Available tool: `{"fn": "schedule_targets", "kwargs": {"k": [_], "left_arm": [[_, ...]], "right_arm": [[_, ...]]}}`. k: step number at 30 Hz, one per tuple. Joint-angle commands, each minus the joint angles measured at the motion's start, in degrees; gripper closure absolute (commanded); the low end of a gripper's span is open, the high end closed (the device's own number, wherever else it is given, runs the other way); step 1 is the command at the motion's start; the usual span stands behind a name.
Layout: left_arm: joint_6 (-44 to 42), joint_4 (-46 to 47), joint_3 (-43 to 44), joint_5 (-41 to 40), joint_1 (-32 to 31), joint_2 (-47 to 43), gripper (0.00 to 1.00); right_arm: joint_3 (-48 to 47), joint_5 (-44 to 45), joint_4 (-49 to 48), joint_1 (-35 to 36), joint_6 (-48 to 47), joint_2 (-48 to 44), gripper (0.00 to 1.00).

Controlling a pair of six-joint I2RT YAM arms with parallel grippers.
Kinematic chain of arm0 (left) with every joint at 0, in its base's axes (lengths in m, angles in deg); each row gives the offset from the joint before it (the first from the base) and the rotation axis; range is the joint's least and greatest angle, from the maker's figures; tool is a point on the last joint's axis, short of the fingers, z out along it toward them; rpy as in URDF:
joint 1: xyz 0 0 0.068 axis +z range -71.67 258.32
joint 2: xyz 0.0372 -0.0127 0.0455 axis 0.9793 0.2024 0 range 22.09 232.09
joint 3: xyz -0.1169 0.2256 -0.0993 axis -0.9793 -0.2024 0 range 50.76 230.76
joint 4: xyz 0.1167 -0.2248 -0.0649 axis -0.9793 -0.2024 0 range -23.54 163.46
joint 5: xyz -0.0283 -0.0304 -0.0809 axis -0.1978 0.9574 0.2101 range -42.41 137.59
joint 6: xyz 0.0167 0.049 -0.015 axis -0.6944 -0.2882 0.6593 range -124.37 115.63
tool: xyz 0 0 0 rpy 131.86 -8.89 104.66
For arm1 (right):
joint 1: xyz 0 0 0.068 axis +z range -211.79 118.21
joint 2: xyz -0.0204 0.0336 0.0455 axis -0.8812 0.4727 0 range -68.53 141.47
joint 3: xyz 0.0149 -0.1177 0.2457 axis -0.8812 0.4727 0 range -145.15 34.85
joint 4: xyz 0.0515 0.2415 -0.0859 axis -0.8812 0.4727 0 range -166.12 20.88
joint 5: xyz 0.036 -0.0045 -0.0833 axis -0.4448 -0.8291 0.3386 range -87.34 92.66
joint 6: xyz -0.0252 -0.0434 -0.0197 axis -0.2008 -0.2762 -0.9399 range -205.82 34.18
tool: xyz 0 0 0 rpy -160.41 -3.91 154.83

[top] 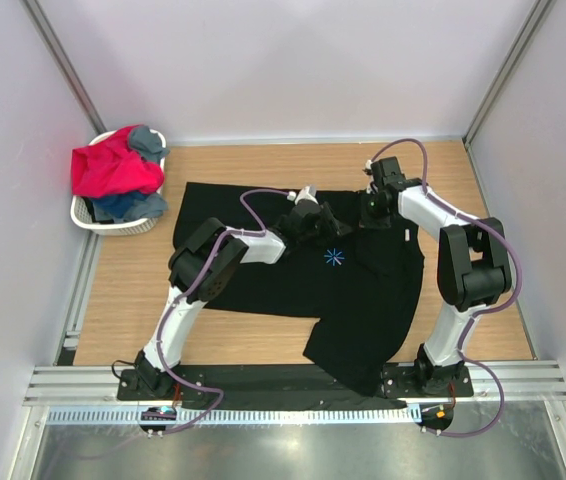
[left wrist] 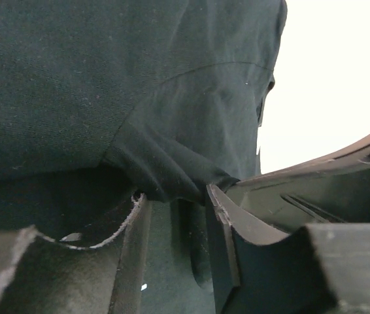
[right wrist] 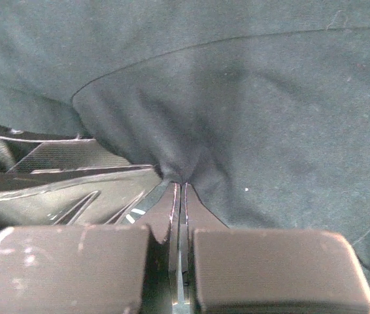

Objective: Fold and stack the t-shirts
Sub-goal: Fold the tshirt

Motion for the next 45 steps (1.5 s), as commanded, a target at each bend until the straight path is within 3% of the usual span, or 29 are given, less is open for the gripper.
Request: {"fn": "schedule_targets", "kwargs": {"k": [1,12,22,35,45], "left_arm": [[-0.4,3.9,-0.4,1.5,0.2,-2.0,0.61],[-1.5,7.0,-5.0,2.8,0.7,-4.9,0.62],[-0.5,8.3,2.8,3.4,0.7,1.6,0.67],[-1.6,9.2,-2.6,3.3,0.7,-1.0,0.67],[-1.7,8.6,2.6,3.0,0.7,3.0,0.7]], "right_arm": [[-0.7,2.8,-1.2,-0.6,0.5,0.2,0.99],[-1.1,3.0,-0.8,-1.4,1.2,1.6,0.99],[-0.9,2.6,-0.7,-1.3,1.3,1.1,0.99],[-2.9,4.2,0.2,-1.6,1.0,3.0,0.99],[-3.1,2.8,0.7,-1.7,1.0,2.9,0.99]]}}
